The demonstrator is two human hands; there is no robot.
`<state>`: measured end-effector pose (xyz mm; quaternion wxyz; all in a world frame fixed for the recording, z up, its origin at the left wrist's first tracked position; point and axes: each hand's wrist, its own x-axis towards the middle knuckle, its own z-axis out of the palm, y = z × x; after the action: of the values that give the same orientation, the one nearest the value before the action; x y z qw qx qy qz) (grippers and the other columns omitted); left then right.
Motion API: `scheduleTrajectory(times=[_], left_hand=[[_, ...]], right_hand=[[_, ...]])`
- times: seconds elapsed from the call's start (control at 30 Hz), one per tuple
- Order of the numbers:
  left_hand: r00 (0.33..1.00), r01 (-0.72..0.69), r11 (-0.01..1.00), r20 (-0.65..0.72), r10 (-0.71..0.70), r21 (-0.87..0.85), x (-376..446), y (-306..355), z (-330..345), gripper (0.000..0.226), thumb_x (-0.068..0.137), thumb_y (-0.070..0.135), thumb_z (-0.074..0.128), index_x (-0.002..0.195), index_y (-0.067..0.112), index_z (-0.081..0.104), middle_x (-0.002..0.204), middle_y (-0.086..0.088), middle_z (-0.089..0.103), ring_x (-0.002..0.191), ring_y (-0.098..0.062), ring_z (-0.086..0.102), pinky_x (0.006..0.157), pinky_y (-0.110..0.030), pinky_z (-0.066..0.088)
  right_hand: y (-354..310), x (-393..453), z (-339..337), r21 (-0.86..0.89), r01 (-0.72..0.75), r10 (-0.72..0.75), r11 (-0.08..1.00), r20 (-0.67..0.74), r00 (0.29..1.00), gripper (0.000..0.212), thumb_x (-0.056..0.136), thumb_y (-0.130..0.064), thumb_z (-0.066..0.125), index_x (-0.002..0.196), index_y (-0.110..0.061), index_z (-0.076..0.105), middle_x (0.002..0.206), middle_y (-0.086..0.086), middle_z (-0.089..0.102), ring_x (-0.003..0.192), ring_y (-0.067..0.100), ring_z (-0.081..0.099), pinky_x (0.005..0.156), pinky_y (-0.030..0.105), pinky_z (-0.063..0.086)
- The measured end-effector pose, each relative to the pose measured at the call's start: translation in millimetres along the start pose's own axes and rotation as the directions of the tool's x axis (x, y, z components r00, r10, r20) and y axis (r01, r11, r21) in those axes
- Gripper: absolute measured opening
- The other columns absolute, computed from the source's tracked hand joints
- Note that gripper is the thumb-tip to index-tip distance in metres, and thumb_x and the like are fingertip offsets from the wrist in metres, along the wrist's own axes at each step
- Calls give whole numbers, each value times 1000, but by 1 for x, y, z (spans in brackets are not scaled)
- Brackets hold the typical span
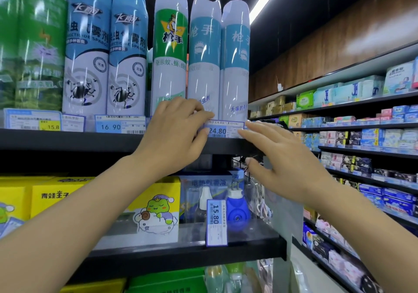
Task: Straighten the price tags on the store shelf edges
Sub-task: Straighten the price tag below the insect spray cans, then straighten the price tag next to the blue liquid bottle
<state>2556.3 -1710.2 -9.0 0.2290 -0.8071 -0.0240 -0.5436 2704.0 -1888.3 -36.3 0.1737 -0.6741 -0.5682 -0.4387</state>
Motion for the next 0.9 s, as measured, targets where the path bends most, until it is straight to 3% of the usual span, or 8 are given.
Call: scheduleTrajectory(times=[0.1, 0.2, 0.33, 0.47, 0.67, 0.9], left_hand=[[999, -33, 998, -38, 31, -61, -20, 9, -14, 33, 85, 26, 51, 109, 12, 67, 103, -5, 62, 96, -29, 54, 83, -37, 35], [998, -57, 990, -17, 55, -132, -52, 20, -24, 30, 85, 24, 55, 109, 10, 67, 103, -5, 62, 94, -29, 54, 80, -41, 39], [991, -47, 981, 112, 69, -187, -100, 32, -22, 31, 86, 26, 56, 111, 10, 66, 104, -4, 62, 92, -28, 55, 76, -44, 42], [974, 15, 976, 226, 36, -216, -137, 37, -11, 32, 88, 29, 51, 110, 12, 67, 103, -2, 62, 94, -24, 54, 79, -37, 39], [942, 105, 979, 333, -42, -173, -171, 35, 6, 35, 88, 32, 48, 111, 14, 67, 104, 1, 62, 95, -20, 52, 83, -33, 36], [950, 86, 992, 307, -52, -96, -190, 36, 15, 32, 88, 31, 48, 107, 15, 69, 101, 1, 64, 92, -23, 56, 85, -41, 38]], right_hand=[[-16, -14, -5, 65, 32, -28, 997, -63, 998, 53, 86, -37, 42, 135, -17, 49, 138, 3, 50, 129, 23, 41, 105, 33, 26], [-36, -37, 1, 168, 63, -57, 984, -40, 998, 51, 88, -37, 42, 134, -17, 51, 136, 0, 51, 126, 17, 42, 104, 26, 29], [-58, -70, 28, 272, 90, -98, 958, 15, 995, 47, 87, -32, 46, 129, -13, 55, 129, 2, 56, 120, 17, 47, 100, 23, 33], [-72, -89, 57, 368, -2, -10, 930, 30, 1000, 48, 84, -30, 48, 127, -11, 57, 124, 3, 59, 115, 14, 47, 97, 24, 35], [-80, -98, 77, 299, -120, 100, 947, 80, 992, 49, 84, -36, 44, 127, -16, 57, 128, 0, 58, 117, 14, 45, 99, 30, 37], [-81, -105, 93, 241, -278, 268, 930, 76, 960, 51, 85, -41, 42, 127, -18, 56, 126, -1, 57, 119, 19, 48, 101, 32, 33]])
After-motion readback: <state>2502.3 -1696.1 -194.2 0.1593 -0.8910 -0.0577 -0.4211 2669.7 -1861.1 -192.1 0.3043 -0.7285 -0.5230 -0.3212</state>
